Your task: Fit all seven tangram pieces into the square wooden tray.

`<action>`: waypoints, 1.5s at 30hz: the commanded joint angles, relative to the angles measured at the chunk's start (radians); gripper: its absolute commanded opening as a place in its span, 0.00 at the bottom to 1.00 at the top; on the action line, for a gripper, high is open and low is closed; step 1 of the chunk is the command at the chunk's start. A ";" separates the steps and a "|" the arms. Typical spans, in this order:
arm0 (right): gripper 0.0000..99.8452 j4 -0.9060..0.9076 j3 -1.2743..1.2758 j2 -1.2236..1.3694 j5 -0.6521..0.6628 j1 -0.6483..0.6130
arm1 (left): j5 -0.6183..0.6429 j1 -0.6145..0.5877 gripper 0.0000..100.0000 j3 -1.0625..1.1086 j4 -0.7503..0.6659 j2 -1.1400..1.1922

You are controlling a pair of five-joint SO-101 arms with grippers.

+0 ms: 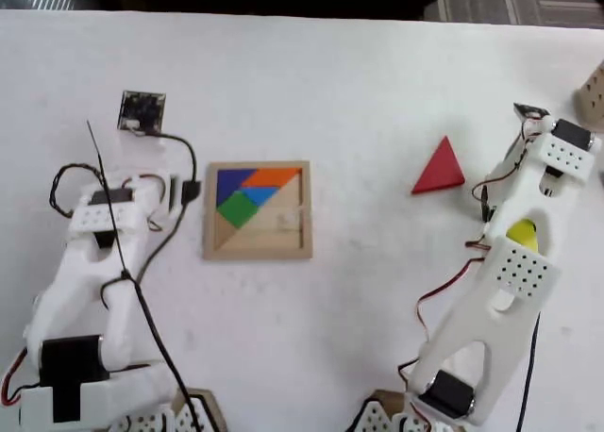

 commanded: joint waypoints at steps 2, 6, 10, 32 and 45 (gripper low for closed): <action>0.28 -0.008 -0.015 0.019 -0.006 0.048 | -0.006 0.001 0.31 -0.018 -0.020 -0.002; 0.27 -0.008 -0.017 0.021 -0.005 0.071 | -0.006 0.001 0.31 -0.018 -0.020 -0.002; 0.27 -0.008 -0.018 0.018 0.000 0.093 | -0.006 0.001 0.31 -0.018 -0.020 -0.002; 0.27 0.005 -0.008 -0.124 -0.005 0.113 | -0.006 0.001 0.31 -0.018 -0.020 -0.002; 0.28 0.005 0.247 -0.374 -0.005 0.090 | -0.006 -0.001 0.31 -0.018 -0.020 -0.002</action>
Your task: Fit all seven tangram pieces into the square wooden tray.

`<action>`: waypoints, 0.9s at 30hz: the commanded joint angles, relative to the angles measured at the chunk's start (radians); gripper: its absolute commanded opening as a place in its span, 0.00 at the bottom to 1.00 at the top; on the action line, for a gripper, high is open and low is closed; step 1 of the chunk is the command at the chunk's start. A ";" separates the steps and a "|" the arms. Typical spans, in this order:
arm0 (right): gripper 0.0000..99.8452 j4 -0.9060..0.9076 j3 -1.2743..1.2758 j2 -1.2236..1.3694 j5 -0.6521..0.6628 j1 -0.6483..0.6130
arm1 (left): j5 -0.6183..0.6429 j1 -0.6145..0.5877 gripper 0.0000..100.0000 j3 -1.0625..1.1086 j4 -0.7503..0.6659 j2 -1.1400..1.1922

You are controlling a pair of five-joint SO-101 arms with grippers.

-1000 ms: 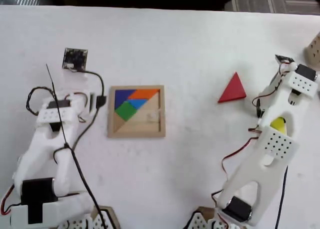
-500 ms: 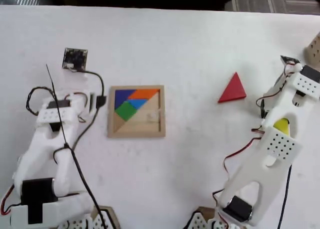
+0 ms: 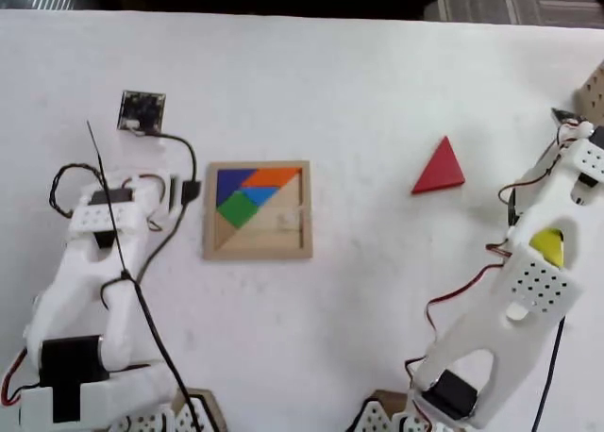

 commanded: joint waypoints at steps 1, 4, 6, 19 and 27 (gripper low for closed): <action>0.28 0.012 0.066 -0.153 -0.008 -0.015 | -0.006 -0.001 0.31 -0.018 -0.020 -0.002; 0.28 0.010 0.115 -0.209 -0.008 -0.031 | -0.006 -0.002 0.31 -0.018 -0.020 -0.002; 0.28 0.010 0.147 -0.240 -0.009 -0.045 | -0.006 -0.002 0.31 -0.018 -0.020 -0.002; 0.28 0.010 0.353 -0.458 -0.089 -0.209 | -0.006 -0.004 0.31 -0.018 -0.020 -0.002; 0.28 0.010 0.462 -0.607 -0.213 -0.421 | -0.006 -0.005 0.31 -0.018 -0.017 -0.002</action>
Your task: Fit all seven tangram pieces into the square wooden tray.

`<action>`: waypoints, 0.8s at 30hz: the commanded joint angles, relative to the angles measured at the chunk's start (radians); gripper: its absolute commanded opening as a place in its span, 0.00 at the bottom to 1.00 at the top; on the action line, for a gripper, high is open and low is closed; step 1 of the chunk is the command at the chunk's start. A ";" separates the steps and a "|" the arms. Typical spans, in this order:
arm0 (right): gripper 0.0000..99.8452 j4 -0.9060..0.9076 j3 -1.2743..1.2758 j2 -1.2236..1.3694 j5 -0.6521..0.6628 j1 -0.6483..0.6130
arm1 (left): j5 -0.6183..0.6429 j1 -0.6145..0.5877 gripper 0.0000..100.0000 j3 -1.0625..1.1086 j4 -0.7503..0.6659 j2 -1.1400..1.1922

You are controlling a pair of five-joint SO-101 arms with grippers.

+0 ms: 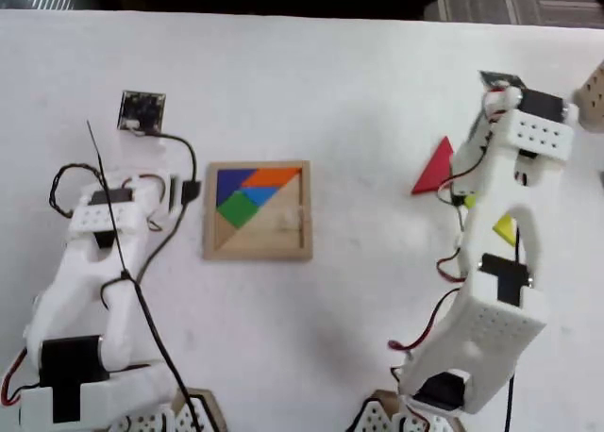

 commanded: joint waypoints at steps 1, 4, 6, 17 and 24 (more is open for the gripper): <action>0.28 0.007 0.011 -0.105 -0.071 -0.108 | -0.006 -0.005 0.31 -0.018 -0.017 -0.002; 0.28 0.007 0.015 -0.116 -0.133 -0.197 | -0.006 -0.005 0.31 -0.018 -0.017 -0.002; 0.28 0.004 0.015 -0.116 -0.183 -0.260 | -0.006 -0.005 0.31 -0.018 -0.017 -0.002; 0.27 -0.079 0.003 -0.061 -0.407 -0.621 | 0.002 -0.048 0.31 -0.025 -0.018 -0.002; 0.27 -0.085 -0.175 0.133 -0.470 -0.737 | 0.040 -0.062 0.31 -0.026 -0.014 -0.004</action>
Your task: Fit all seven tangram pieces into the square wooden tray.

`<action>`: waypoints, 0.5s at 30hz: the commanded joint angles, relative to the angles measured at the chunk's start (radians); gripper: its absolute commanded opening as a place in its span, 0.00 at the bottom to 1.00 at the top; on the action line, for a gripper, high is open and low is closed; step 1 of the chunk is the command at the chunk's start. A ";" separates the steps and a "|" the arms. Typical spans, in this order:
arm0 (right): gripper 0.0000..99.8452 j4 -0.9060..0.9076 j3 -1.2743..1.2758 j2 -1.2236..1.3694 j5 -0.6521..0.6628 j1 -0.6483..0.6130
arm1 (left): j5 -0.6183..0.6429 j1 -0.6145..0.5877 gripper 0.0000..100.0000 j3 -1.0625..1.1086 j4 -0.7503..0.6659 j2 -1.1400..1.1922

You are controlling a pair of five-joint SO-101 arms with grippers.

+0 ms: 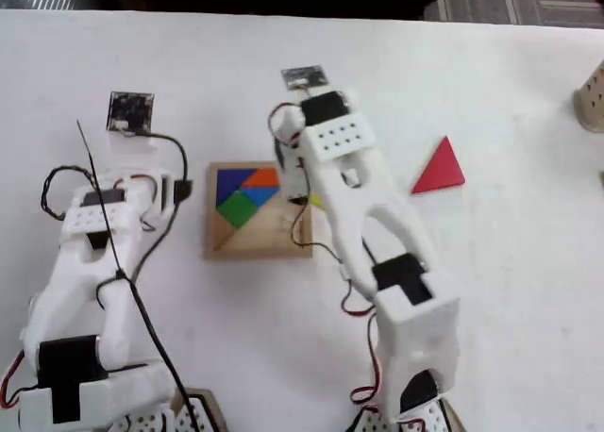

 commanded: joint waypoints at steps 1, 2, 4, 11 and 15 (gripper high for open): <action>0.27 -0.008 -0.140 0.056 -0.025 -0.050 | 0.032 -0.028 0.31 -0.026 -0.015 -0.004; 0.27 -0.008 -0.167 0.082 -0.029 -0.061 | 0.034 -0.031 0.31 -0.026 -0.015 -0.004; 0.27 -0.008 -0.218 0.140 -0.029 -0.079 | 0.034 -0.031 0.31 -0.026 -0.015 -0.004; 0.28 0.077 -0.425 0.303 0.000 -0.107 | 0.034 -0.031 0.31 -0.026 -0.018 -0.004; 0.28 0.094 -0.391 0.168 0.086 0.008 | 0.034 -0.031 0.31 -0.026 -0.020 -0.005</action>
